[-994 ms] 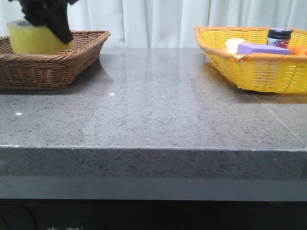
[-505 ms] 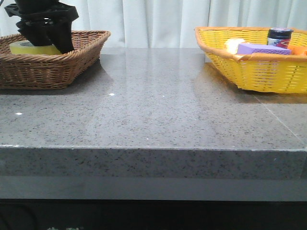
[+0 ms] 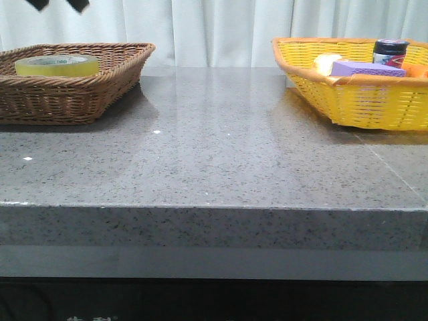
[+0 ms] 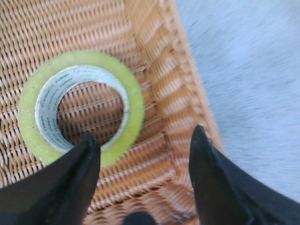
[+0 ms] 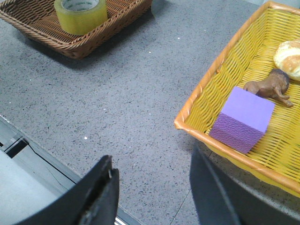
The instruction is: Transfer tape with both arms
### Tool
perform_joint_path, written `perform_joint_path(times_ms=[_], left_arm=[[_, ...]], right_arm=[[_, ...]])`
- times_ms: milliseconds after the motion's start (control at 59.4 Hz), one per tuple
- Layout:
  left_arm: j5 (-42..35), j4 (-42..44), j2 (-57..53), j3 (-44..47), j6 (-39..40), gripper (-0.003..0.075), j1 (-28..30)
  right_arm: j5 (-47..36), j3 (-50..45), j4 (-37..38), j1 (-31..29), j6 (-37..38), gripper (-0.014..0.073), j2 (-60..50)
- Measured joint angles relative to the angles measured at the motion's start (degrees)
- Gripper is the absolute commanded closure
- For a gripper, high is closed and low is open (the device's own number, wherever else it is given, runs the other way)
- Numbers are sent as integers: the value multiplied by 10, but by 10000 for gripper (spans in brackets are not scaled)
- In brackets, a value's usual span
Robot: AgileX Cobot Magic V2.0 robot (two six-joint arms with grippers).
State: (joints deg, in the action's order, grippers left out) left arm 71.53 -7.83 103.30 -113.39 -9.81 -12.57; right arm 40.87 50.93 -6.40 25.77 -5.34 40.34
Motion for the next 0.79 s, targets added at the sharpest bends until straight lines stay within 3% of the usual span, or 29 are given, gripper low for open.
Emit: perform_joint_path(times_ms=[253, 556, 792], left_arm=[[-66, -44, -131, 111, 3, 301, 0], [-187, -47, -362, 373, 3, 301, 0], [-222, -50, -511, 527, 3, 301, 0]], right_arm=[[0, 0, 0, 0, 0, 211, 0], [0, 0, 0, 0, 0, 211, 0], [0, 0, 0, 0, 0, 211, 0]])
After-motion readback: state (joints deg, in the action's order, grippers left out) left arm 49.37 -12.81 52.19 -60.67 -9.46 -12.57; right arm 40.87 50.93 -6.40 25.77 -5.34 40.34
